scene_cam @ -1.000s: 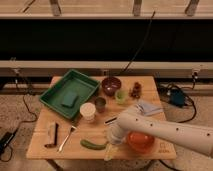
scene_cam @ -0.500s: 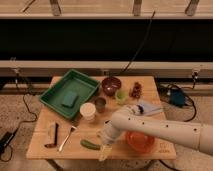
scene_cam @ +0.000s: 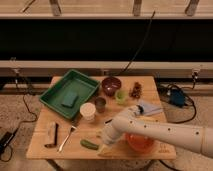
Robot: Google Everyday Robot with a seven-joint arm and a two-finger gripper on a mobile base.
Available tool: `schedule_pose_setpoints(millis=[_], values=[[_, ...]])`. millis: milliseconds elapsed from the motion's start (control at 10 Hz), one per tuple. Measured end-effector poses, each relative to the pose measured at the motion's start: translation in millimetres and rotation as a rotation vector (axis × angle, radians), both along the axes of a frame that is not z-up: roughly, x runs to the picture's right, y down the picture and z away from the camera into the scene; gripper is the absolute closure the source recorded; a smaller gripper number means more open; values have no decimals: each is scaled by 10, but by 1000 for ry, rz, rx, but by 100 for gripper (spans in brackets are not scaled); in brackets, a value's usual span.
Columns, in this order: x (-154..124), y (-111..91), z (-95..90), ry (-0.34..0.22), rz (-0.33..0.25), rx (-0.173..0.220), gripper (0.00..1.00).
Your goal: Place pepper in paper cup
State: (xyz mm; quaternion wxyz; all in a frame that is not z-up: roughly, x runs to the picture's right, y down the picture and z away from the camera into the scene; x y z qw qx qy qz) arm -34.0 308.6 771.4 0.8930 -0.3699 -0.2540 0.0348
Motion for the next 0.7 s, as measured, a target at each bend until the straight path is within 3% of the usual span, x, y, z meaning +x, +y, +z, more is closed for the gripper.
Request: schedule_pose_setpoints(millis=[200, 300, 700], values=[[6, -8, 5, 2, -1, 6, 81], [14, -2, 3, 3, -4, 6, 95], [19, -7, 8, 4, -5, 9, 100]])
